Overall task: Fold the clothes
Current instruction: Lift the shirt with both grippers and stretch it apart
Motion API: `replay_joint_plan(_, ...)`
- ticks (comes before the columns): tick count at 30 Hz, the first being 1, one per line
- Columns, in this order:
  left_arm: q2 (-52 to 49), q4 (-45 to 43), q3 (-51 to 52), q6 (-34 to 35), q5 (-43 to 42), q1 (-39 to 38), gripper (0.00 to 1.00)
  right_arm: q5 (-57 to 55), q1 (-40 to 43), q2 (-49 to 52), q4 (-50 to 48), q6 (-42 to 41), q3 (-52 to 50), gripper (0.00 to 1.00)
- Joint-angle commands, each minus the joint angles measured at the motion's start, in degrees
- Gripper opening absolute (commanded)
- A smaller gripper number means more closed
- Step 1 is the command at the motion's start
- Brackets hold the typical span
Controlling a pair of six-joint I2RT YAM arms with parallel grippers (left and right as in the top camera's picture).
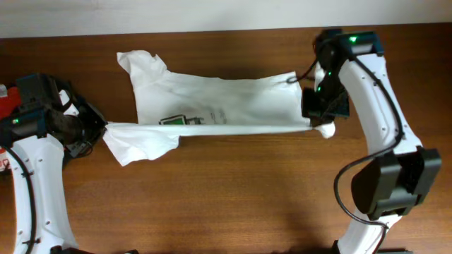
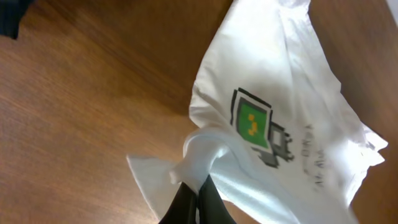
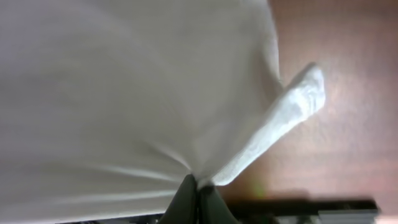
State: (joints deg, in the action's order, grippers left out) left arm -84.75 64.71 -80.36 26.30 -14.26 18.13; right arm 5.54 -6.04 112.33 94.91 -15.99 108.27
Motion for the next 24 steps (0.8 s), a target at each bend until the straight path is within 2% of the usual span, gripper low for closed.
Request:
replay_joint_plan(1,0.8,0.6,-0.3,-1.6,1.6,0.4,0.0,-6.1,0.8,0.5,-1.9,0.9,-8.5,0.05)
replay_joint_plan(3,0.8,0.9,-0.3,-2.4,1.6,0.4,0.0,-6.0,0.9,0.5,-6.1,0.5,-15.8,0.04)
replay_joint_plan(8,0.8,1.0,-0.3,-2.7,1.6,0.4,0.0,-6.2,0.9,0.5,-8.9,-0.5,-24.5,0.05)
replay_joint_plan(15,0.8,1.2,-0.3,-4.2,1.7,0.4,0.0,-5.0,4.2,-0.2,-7.6,-3.2,-26.4,0.18)
replay_joint_plan(17,0.8,1.4,-0.3,-4.2,1.8,0.4,0.0,-0.5,5.4,-0.2,-7.0,-2.9,-26.4,0.2)
replay_joint_plan(20,0.8,1.4,-0.3,-4.2,2.0,0.4,0.0,8.1,3.3,-0.2,-6.7,-0.3,-27.3,0.29)
replay_joint_plan(21,0.8,1.4,-0.3,-5.5,2.0,0.4,0.0,10.0,1.4,-0.2,-7.2,-0.3,-28.6,0.38)
replay_joint_plan(22,0.8,1.4,-0.3,-6.2,2.1,0.4,0.0,11.4,0.1,-0.2,-7.9,-0.6,-29.6,0.39)
replay_joint_plan(24,0.8,1.6,-0.3,-6.9,2.3,0.4,0.0,15.3,-2.1,-0.5,-10.5,-1.0,-32.5,0.5)
